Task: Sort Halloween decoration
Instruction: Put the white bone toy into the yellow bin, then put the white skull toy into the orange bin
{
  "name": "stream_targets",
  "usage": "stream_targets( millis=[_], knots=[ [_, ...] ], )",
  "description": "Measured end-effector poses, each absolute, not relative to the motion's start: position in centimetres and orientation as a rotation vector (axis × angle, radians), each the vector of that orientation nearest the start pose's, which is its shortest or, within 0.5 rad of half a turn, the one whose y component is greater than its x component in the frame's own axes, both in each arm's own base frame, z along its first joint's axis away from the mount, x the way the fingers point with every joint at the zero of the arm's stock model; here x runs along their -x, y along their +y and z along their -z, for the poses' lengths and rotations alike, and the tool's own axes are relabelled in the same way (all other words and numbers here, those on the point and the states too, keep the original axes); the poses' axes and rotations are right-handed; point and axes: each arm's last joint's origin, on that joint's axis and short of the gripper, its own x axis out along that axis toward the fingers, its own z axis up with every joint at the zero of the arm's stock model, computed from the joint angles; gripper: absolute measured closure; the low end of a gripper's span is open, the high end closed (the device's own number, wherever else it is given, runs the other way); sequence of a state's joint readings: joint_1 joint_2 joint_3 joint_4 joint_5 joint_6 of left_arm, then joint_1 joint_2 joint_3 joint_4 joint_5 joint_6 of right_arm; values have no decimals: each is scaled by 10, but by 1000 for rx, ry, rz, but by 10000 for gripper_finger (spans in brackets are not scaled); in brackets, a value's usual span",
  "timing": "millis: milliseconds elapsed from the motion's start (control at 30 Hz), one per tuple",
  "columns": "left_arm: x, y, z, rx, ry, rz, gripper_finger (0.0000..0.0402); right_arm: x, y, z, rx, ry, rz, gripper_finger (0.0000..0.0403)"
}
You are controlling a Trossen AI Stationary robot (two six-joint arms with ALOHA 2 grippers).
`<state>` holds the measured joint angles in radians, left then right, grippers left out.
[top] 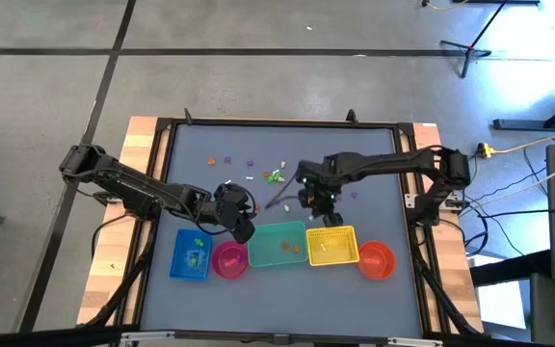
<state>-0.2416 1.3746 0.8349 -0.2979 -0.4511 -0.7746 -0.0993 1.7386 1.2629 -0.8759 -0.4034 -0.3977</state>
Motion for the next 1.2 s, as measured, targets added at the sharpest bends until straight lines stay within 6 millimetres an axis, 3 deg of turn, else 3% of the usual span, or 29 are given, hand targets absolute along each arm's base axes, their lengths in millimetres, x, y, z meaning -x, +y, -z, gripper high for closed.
stream_targets(
  millis=[233, 400, 833, 1200],
  knots=[
    [-267, -53, -218, 447, 659, -484, 274, -322, 23, -212, 62, 1312, -632, 370],
    [-267, -52, -219, 434, 645, -509, 274, -320, 40, -211, 100, 1324, -650, 370],
    [-270, -32, -219, 359, 644, -564, 274, -320, 40, -211, 72, 1337, -619, 365],
    [-272, -18, -218, 344, 710, -483, 270, -321, 39, -212, 98, 1339, -588, 251]
  ],
)
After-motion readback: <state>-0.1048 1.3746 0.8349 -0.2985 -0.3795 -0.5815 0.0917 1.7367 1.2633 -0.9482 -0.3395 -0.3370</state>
